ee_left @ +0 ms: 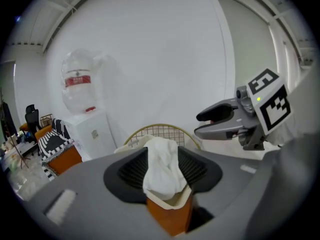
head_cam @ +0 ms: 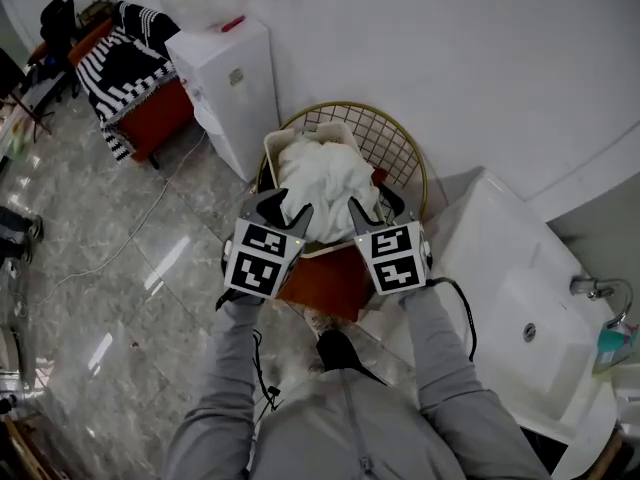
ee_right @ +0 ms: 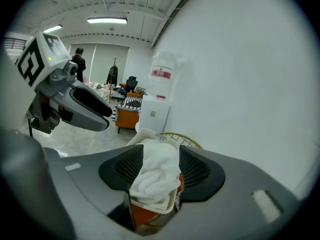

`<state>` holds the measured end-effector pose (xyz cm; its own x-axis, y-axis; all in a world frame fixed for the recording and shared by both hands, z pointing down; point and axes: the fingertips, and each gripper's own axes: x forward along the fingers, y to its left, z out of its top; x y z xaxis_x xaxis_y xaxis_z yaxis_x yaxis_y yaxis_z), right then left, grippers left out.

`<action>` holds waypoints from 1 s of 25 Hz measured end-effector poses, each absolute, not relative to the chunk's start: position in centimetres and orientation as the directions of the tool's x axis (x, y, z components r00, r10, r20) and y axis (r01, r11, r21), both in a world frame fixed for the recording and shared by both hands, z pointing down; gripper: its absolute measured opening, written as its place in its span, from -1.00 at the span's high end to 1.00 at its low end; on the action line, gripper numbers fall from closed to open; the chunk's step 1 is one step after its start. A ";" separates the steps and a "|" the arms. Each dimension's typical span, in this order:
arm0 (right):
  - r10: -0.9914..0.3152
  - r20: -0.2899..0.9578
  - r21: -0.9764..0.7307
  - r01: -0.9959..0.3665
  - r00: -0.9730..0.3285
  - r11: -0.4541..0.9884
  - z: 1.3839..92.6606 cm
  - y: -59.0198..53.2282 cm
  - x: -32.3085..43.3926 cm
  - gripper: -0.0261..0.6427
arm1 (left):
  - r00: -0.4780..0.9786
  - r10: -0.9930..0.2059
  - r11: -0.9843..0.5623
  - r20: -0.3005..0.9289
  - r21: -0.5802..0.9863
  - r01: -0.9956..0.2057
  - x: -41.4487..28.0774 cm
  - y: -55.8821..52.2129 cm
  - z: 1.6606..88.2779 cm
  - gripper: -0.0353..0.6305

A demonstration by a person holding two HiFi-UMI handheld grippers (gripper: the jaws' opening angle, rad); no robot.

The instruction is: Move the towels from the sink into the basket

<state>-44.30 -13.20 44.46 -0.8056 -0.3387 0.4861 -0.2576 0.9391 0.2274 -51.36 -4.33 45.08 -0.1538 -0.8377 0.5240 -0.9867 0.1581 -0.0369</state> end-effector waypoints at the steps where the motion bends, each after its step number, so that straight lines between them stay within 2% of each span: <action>1: -0.353 0.466 0.230 -0.274 -0.811 0.934 43.5 -12.6 -43.4 0.31 | -0.168 -0.846 0.166 0.507 -0.049 -0.985 -51.0 -3.4 44.5 0.19; 11: -0.456 0.303 0.231 -0.400 -0.837 0.887 37.2 -8.0 -35.5 0.31 | -0.235 -0.886 0.230 0.399 -0.060 -0.971 -46.2 4.8 39.9 0.19; 19: -0.516 0.226 0.109 -0.505 -0.826 0.856 34.9 -7.1 -30.2 0.31 | -0.305 -0.897 0.313 0.320 -0.028 -0.949 -44.6 8.9 37.4 0.19; 25: -0.529 0.186 0.051 -0.529 -0.828 0.847 34.5 -7.0 -28.0 0.31 | -0.371 -0.888 0.387 0.273 0.008 -0.922 -44.3 10.8 37.5 0.19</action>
<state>-28.01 -6.98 34.55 -0.8280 -0.5290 0.1862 -0.5295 0.8468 0.0512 -44.29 10.84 37.47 -0.3705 -0.8879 0.2726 -0.9219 0.3872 0.0082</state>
